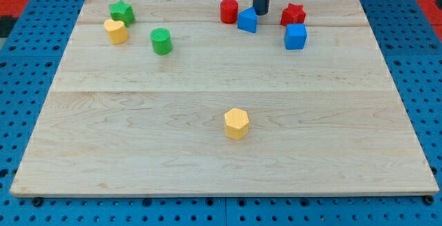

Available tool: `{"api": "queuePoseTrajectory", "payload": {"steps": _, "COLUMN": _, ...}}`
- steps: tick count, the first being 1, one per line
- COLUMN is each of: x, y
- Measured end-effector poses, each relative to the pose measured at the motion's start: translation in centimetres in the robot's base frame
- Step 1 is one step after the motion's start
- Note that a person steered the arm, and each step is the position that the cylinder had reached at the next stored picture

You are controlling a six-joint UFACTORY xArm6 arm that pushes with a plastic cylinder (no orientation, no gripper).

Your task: Slide yellow heart towards center

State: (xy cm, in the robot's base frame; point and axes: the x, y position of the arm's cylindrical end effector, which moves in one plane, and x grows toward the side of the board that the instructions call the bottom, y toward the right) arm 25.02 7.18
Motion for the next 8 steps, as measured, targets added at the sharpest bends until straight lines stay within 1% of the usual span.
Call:
{"api": "queuePoseTrajectory", "payload": {"steps": 2, "x": 4.6, "y": -0.3}}
{"api": "queuePoseTrajectory", "payload": {"steps": 3, "x": 5.7, "y": -0.3}}
{"api": "queuePoseTrajectory", "payload": {"steps": 4, "x": 9.0, "y": -1.1}}
{"api": "queuePoseTrajectory", "payload": {"steps": 5, "x": 15.4, "y": -4.7}}
{"api": "queuePoseTrajectory", "payload": {"steps": 6, "x": 17.9, "y": -14.2}}
{"api": "queuePoseTrajectory", "payload": {"steps": 7, "x": 17.8, "y": -24.6}}
{"api": "queuePoseTrajectory", "payload": {"steps": 8, "x": 14.6, "y": -30.7}}
